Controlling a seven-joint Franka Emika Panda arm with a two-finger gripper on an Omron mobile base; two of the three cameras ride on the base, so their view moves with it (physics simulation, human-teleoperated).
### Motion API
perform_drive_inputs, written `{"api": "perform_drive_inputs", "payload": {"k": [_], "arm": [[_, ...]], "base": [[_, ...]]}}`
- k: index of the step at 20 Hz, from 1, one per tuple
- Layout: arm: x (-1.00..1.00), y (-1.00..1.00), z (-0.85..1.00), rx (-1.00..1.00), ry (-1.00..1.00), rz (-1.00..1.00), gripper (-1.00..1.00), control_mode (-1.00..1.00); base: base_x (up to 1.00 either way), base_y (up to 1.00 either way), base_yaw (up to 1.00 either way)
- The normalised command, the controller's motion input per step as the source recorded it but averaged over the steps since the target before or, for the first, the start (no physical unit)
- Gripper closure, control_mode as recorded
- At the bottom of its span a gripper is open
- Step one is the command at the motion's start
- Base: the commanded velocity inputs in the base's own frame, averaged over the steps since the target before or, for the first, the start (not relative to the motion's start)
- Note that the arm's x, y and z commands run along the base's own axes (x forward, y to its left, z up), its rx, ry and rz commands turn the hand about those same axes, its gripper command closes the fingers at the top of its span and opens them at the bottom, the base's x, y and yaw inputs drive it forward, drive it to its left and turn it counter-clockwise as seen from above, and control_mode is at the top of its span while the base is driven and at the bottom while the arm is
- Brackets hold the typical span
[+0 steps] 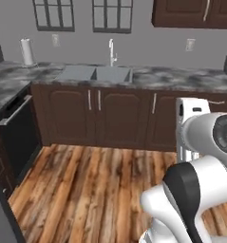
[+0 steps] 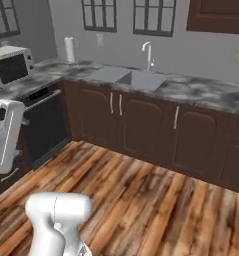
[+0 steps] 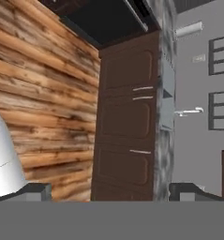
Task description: Place the chicken drumstick on the counter behind the older chicken drumstick on the same shelf of the fridge to maintain FIFO order. Close the fridge door when finished.
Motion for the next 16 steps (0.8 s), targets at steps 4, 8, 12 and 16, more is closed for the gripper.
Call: {"api": "perform_drive_inputs", "payload": {"k": [4, 8, 12, 16], "arm": [[0.0, 0.0, 0.0, 0.0, 0.0, 0.0, -1.0, 1.0], [0.0, 0.0, 0.0, 0.0, 0.0, 0.0, -1.0, 1.0], [0.0, 0.0, 0.0, 0.0, 0.0, 0.0, -1.0, 1.0], [0.0, 0.0, 0.0, 0.0, 0.0, 0.0, -1.0, 1.0]], "base": [[0.61, 0.0, 0.82], [0.96, 0.0, 0.77], [0.7, 0.0, 0.82], [0.64, 0.0, 0.81]]}}
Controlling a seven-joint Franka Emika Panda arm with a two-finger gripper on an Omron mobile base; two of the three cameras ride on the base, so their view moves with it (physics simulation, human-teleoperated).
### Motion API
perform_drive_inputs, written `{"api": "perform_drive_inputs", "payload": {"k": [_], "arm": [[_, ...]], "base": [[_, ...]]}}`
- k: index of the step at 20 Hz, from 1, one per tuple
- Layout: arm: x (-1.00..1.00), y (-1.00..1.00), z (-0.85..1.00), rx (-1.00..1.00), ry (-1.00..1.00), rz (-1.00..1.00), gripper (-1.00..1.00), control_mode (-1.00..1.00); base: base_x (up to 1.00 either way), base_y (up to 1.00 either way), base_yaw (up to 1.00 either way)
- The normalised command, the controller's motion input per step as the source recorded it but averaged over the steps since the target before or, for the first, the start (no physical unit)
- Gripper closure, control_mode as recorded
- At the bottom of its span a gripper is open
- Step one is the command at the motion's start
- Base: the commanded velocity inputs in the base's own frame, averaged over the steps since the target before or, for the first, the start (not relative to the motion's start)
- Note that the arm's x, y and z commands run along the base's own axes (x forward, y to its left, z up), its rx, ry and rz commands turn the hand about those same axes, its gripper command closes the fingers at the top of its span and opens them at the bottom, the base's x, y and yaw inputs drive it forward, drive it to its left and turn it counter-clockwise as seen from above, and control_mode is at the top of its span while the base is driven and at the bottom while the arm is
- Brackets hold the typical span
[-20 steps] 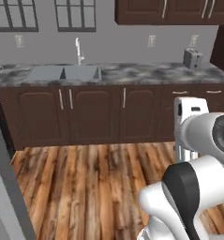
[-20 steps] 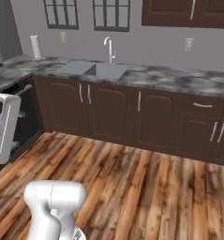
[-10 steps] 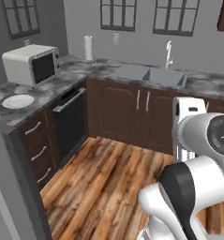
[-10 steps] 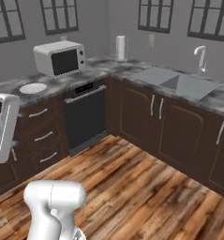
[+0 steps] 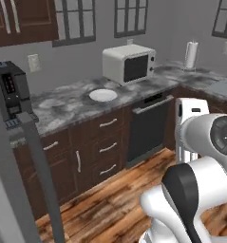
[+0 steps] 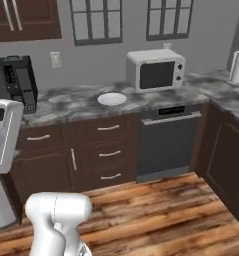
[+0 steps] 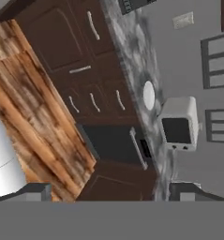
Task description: Place the chicken drumstick on the counter behind the older chicken drumstick on the same shelf of the fridge to maintain FIFO order. Close the fridge door when finished.
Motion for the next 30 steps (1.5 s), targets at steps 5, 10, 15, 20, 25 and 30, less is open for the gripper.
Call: {"api": "perform_drive_inputs", "payload": {"k": [5, 10, 15, 20, 25, 30], "arm": [[0.0, 0.0, 0.0, 0.0, 0.0, 0.0, -1.0, 1.0], [0.0, 0.0, 0.0, 0.0, 0.0, 0.0, -1.0, 1.0], [0.0, 0.0, 0.0, 0.0, 0.0, 0.0, -1.0, 1.0], [0.0, 0.0, 0.0, 0.0, 0.0, 0.0, -1.0, 1.0], [0.0, 0.0, 0.0, 0.0, 0.0, 0.0, -1.0, 1.0], [0.0, 0.0, 0.0, 0.0, 0.0, 0.0, -1.0, 1.0]], "base": [[0.76, 0.0, 0.81], [0.73, -0.22, 0.77], [0.3, -0.58, 0.69], [0.1, -0.5, 0.69], [0.07, -0.43, 0.66], [0.23, -0.43, 0.62]]}}
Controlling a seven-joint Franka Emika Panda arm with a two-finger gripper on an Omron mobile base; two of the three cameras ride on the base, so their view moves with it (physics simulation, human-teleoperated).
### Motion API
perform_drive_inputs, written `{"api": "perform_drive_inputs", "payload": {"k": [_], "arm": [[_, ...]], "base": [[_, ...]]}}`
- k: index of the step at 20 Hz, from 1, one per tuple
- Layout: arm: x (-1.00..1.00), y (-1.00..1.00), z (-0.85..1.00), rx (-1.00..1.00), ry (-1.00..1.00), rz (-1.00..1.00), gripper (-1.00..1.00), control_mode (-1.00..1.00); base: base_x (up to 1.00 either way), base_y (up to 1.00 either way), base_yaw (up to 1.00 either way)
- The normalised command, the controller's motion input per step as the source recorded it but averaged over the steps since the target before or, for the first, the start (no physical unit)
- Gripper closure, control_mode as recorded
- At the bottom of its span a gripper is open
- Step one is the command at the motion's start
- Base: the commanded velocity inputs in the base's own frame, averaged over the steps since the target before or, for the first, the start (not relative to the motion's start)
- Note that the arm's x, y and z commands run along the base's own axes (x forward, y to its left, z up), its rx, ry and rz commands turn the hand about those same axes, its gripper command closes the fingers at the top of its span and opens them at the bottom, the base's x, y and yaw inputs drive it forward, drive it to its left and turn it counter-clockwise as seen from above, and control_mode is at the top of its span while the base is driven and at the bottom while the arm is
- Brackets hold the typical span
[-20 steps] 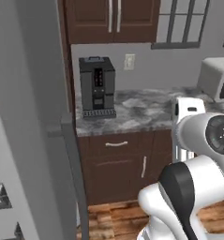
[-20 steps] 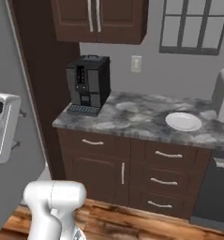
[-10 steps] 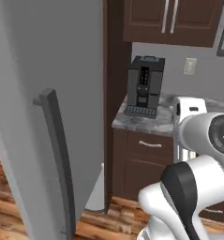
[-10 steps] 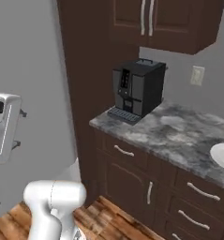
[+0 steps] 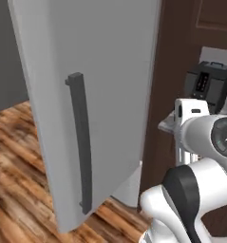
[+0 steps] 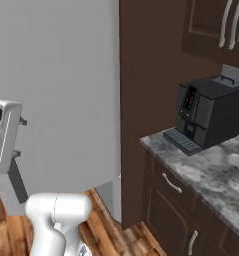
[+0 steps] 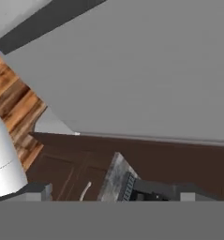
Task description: Place the chicken drumstick on the counter behind the older chicken drumstick on the same shelf of the fridge to maintain FIFO order. Close the fridge door when finished.
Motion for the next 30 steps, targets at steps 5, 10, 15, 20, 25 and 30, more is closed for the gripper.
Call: {"api": "perform_drive_inputs", "payload": {"k": [5, 10, 15, 20, 25, 30], "arm": [[0.0, 0.0, 0.0, 0.0, 0.0, 0.0, -1.0, 1.0], [0.0, 0.0, 0.0, 0.0, 0.0, 0.0, -1.0, 1.0], [0.0, 0.0, 0.0, 0.0, 0.0, 0.0, -1.0, 1.0], [0.0, 0.0, 0.0, 0.0, 0.0, 0.0, -1.0, 1.0], [0.0, 0.0, 0.0, 0.0, 0.0, 0.0, -1.0, 1.0], [0.15, 0.0, -0.02, 0.02, -0.01, 0.06, -1.0, -1.0]], "base": [[0.34, -0.78, 0.6], [0.26, -0.59, 0.47], [0.12, -0.11, 0.17], [0.38, -0.17, 0.24], [0.18, -0.1, 0.17], [0.15, 0.0, 0.09]]}}
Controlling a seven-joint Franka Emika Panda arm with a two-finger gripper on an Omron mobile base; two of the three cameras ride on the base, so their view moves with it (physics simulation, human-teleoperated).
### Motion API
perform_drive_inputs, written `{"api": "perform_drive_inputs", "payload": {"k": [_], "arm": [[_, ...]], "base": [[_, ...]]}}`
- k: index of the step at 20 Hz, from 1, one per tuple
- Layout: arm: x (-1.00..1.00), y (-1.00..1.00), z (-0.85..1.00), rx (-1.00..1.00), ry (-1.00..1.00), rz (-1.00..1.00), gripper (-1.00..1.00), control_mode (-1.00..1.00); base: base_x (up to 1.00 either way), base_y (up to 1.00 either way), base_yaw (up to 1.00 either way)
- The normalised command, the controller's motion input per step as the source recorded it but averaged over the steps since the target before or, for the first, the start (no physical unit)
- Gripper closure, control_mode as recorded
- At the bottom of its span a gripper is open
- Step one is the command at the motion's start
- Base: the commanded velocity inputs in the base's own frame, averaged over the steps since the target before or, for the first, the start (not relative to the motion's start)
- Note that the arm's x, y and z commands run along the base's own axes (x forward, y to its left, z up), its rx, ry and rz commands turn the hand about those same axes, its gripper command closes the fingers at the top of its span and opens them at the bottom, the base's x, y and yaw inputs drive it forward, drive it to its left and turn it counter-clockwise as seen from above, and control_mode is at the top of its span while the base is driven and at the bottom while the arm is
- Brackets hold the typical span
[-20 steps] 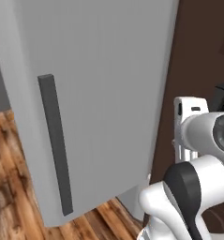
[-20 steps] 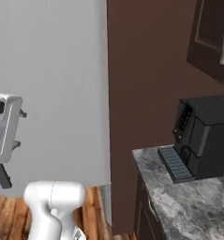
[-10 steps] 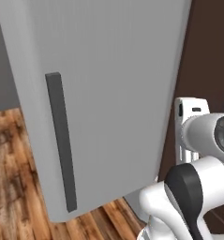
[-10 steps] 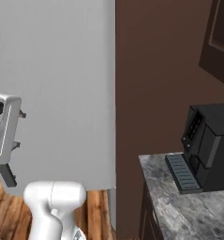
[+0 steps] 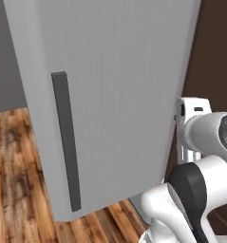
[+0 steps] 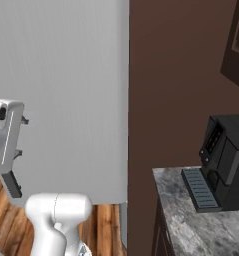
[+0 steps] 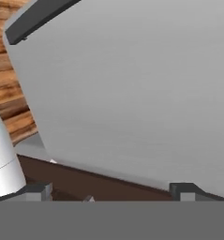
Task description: Place the chicken drumstick on the counter behind the older chicken drumstick on the same shelf of the fridge to maintain FIFO order. Close the fridge door when finished.
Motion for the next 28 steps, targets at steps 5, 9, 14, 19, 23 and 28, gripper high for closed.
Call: {"api": "perform_drive_inputs", "payload": {"k": [5, 9, 14, 19, 23, 28], "arm": [[0.47, 0.07, 0.0, 0.02, -0.07, 0.05, -1.0, -1.0], [0.6, 0.43, 0.0, 0.0, -0.08, -0.01, -1.0, -1.0], [0.5, 0.38, 0.0, 0.0, -0.09, -0.12, -1.0, -1.0], [0.75, 0.32, 0.0, 0.0, -0.02, -0.17, -1.0, -1.0], [0.54, 0.09, 0.0, 0.0, -0.02, -0.11, -1.0, -1.0], [0.59, 0.01, 0.0, 0.0, -0.04, -0.07, -1.0, -1.0]], "base": [[0.0, 0.0, 0.0], [0.0, 0.0, 0.0], [0.0, 0.0, 0.0], [0.0, 0.0, 0.0], [0.0, 0.0, 0.0], [0.0, 0.0, 0.0]]}}
